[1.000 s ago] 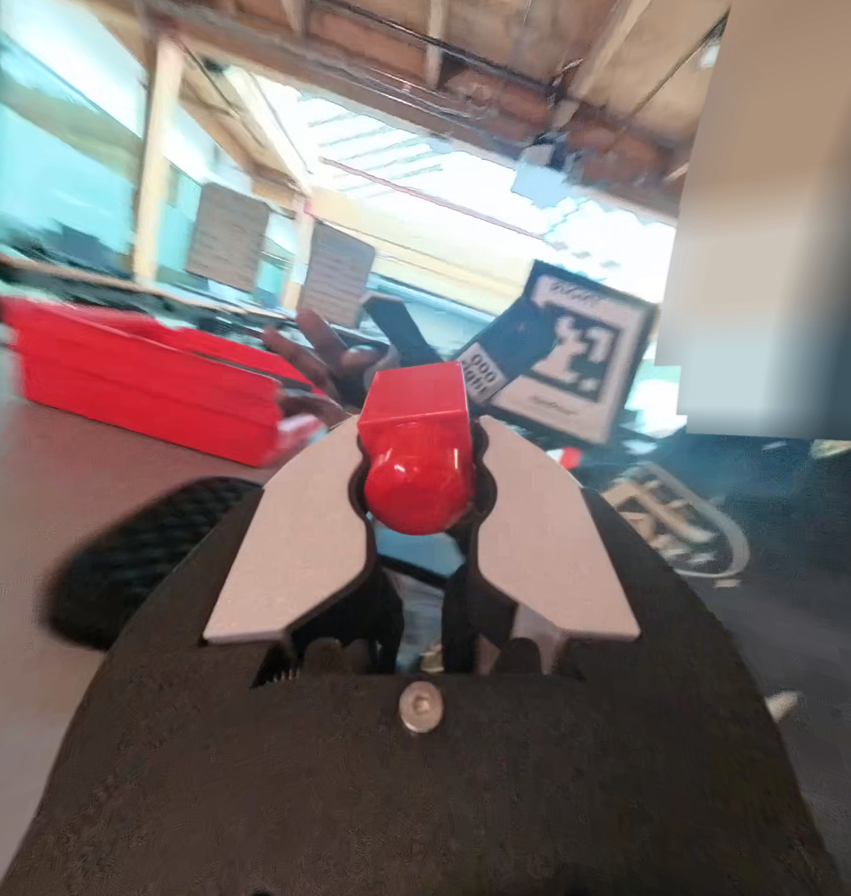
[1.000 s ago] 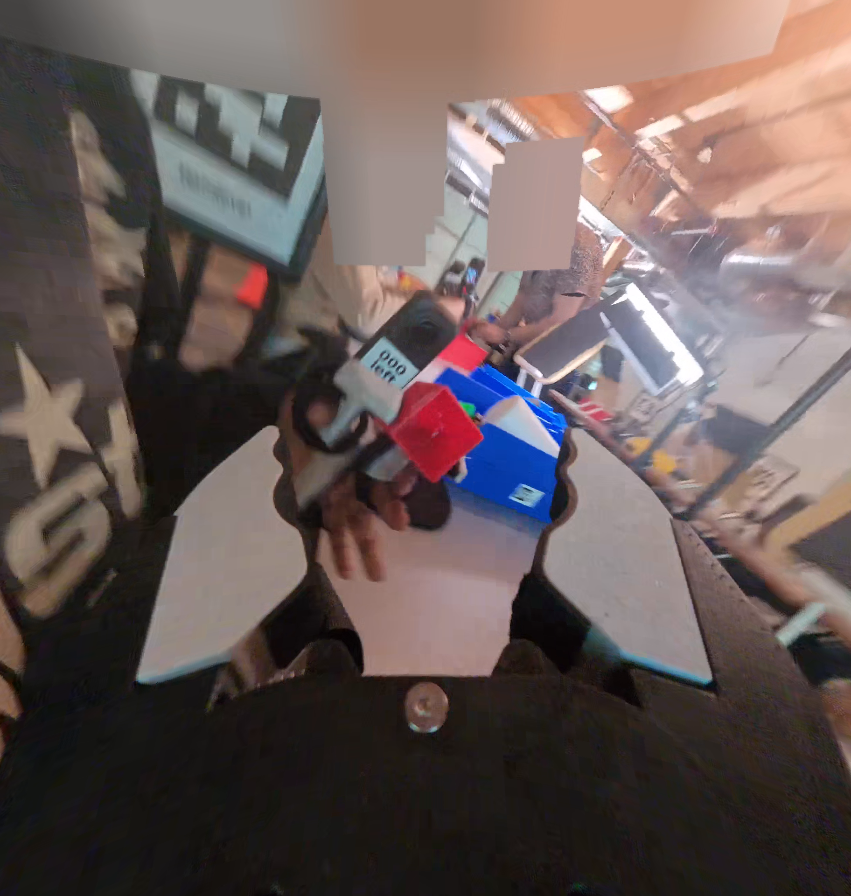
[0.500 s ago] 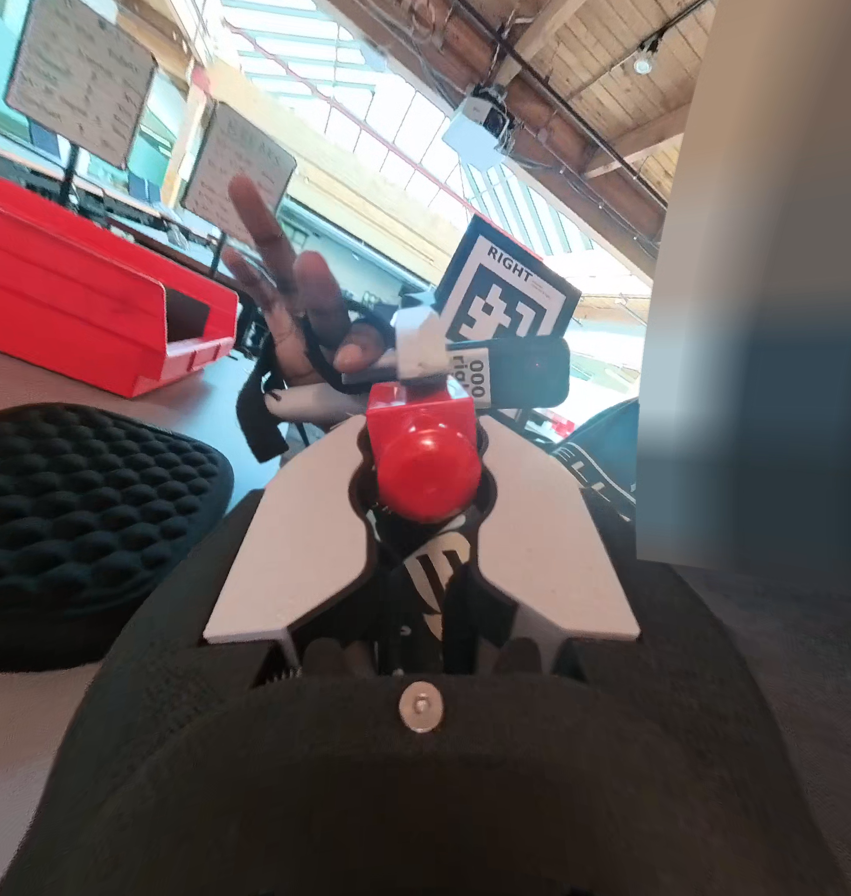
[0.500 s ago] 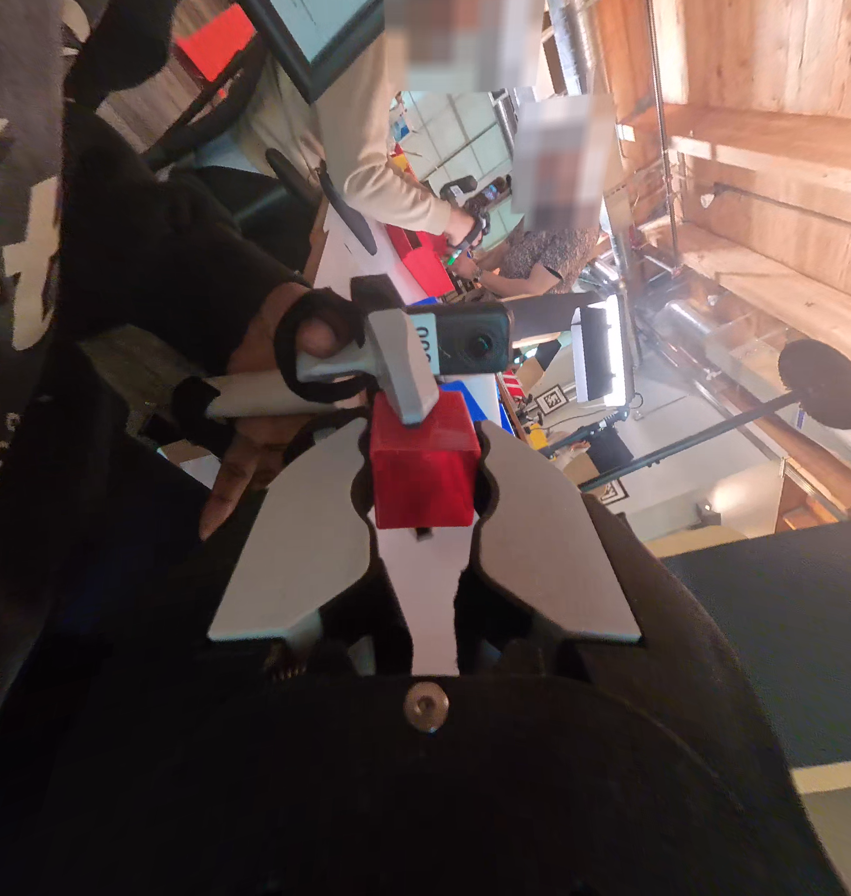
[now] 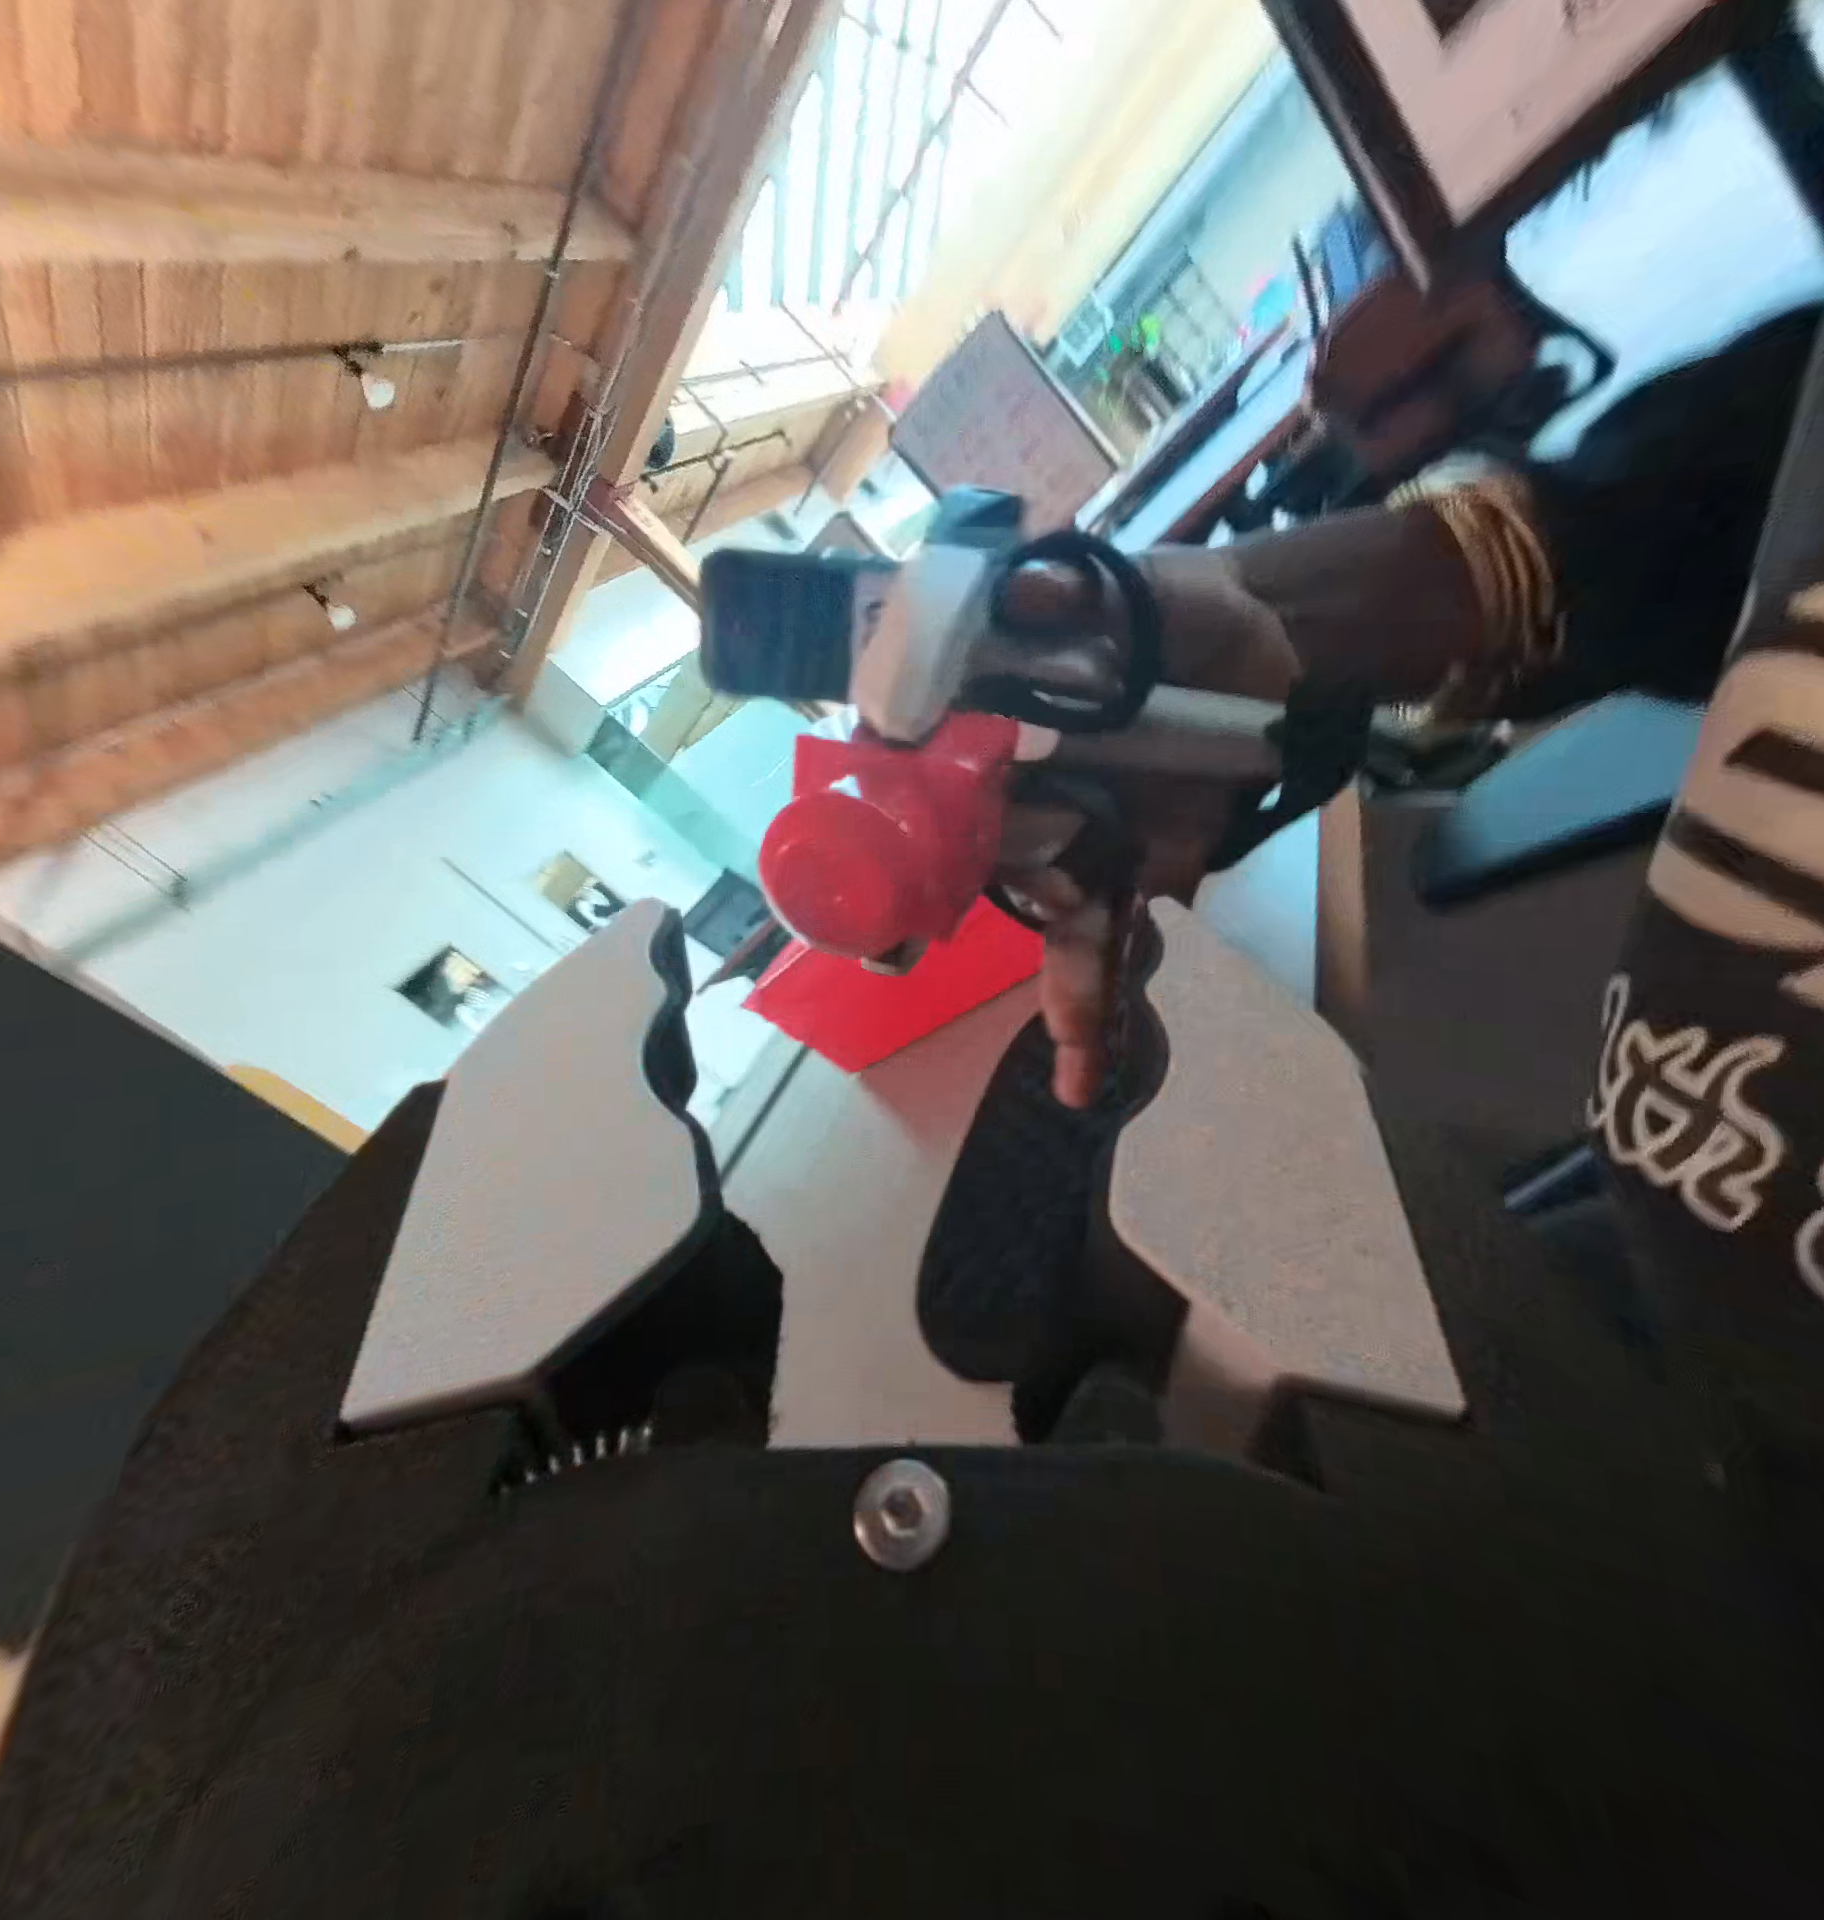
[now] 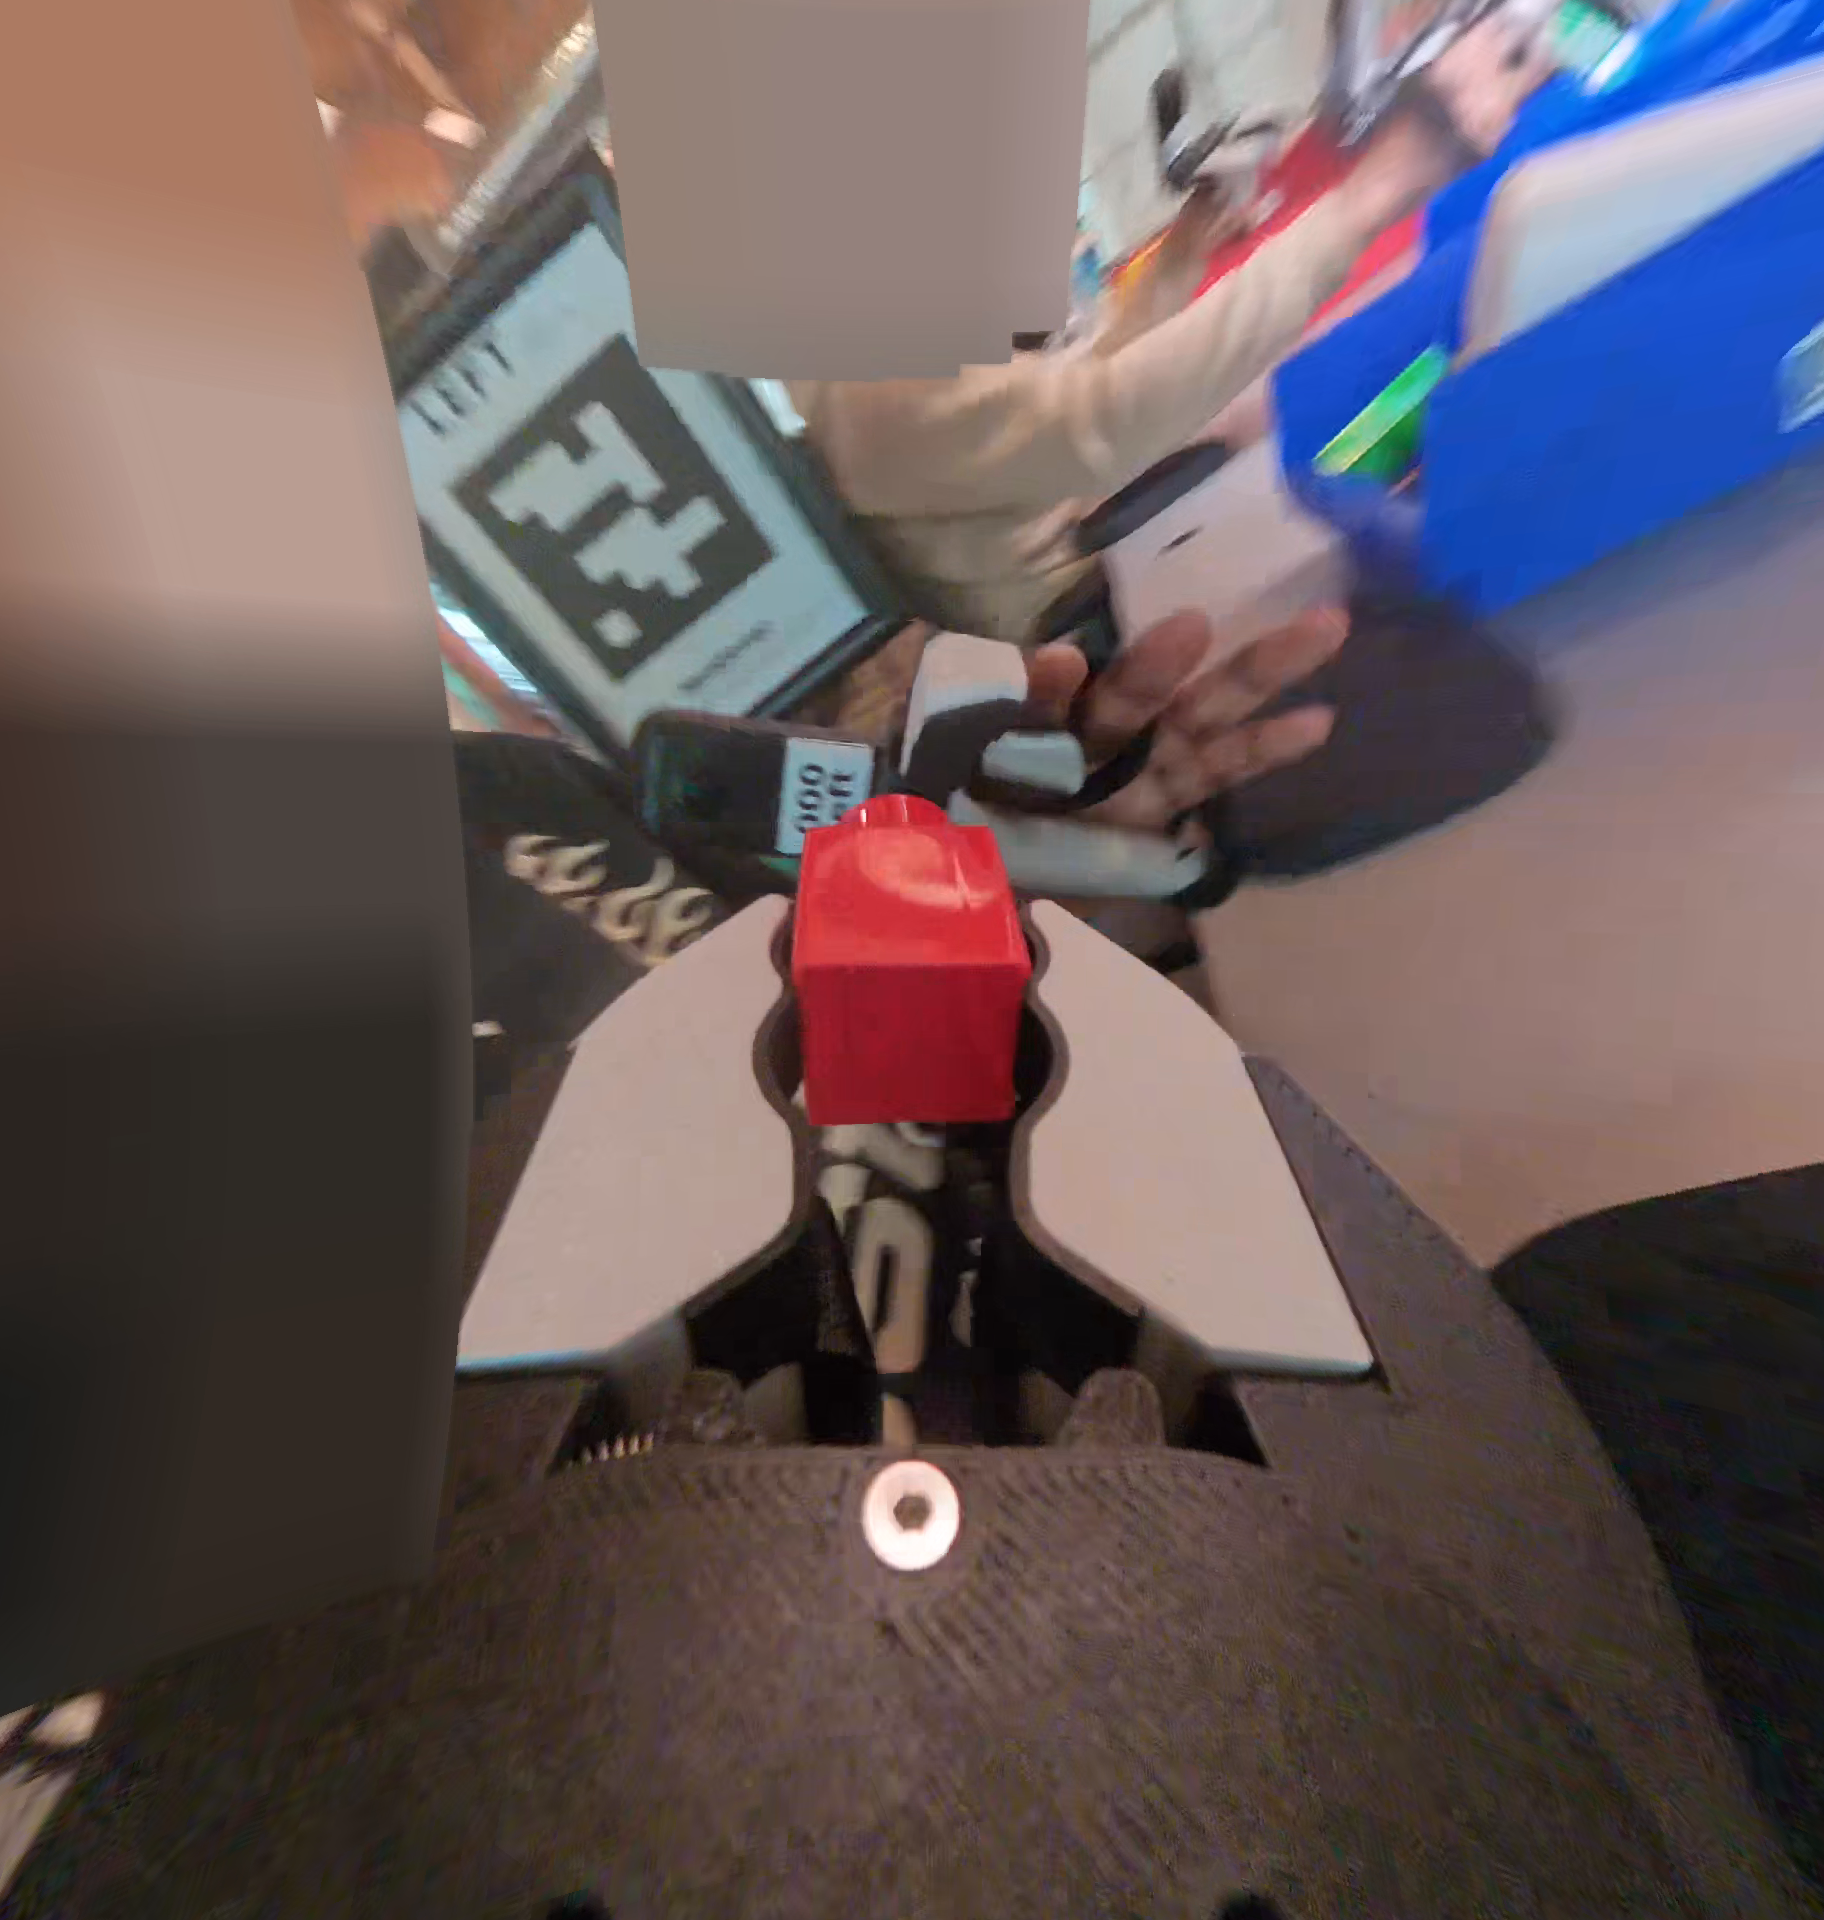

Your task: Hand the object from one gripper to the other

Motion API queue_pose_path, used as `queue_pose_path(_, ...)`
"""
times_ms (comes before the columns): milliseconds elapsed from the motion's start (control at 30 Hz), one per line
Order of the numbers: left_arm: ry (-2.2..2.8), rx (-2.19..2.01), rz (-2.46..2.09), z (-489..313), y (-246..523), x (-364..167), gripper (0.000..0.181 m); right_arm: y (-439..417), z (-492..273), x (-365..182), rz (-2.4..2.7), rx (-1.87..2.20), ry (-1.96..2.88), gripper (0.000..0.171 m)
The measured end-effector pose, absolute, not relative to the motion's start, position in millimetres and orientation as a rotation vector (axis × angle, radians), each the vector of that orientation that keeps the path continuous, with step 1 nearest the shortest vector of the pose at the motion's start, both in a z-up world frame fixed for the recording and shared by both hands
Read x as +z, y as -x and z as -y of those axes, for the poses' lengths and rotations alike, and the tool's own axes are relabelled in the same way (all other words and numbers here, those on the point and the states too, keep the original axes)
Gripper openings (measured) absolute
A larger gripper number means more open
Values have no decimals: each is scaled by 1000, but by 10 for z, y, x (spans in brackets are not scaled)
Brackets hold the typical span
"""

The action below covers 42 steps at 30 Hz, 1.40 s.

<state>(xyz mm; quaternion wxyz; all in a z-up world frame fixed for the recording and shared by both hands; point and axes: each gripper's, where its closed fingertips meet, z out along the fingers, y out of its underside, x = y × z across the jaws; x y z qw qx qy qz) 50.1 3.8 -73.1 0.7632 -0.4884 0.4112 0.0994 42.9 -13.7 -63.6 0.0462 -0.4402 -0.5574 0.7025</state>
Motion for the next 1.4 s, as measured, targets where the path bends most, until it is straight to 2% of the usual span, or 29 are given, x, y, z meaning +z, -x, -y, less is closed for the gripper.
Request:
queue_pose_path(67,1051,305,-948,-61,-556,-774,76,-462,214,-679,1749,2276,1385,38)
queue_pose_path(200,1037,349,-1005,-62,-636,-821,64,-432,273,-862,1845,2201,1459,38)
queue_pose_path(300,1057,338,-1027,-63,-649,-873,39,-456,344,-896,1903,2198,1457,38)
queue_pose_path(400,1097,273,-974,-64,-624,-846,37,-427,336,-869,1876,2182,1429,39)
queue_pose_path(567,1166,-154,-685,-32,-479,-626,37,-372,138,-541,1608,2056,1044,83)
queue_pose_path(667,1266,-627,-476,-37,-431,-617,37,-492,72,-325,1464,1753,586,97)
queue_pose_path(733,1306,-975,-357,-17,-448,-647,36,-531,67,-337,1468,1473,387,93)
queue_pose_path(833,1246,-1253,-278,38,-466,-599,37,-527,112,-498,1549,1150,210,77)
queue_pose_path(1000,1345,-1318,-372,91,-665,-729,37,-411,154,-727,1635,853,105,63)
queue_pose_path(1067,1367,-1330,-372,83,-688,-763,37,-395,185,-758,1643,804,77,44)
queue_pose_path(1133,1366,-1343,-383,97,-695,-765,37,-397,189,-755,1644,769,72,39)
queue_pose_path(1267,1288,-1216,-340,32,-582,-647,43,-399,123,-668,1630,825,168,37)
queue_pose_path(1400,1099,-705,-118,-102,87,-397,58,-424,-255,-422,1501,899,403,37)
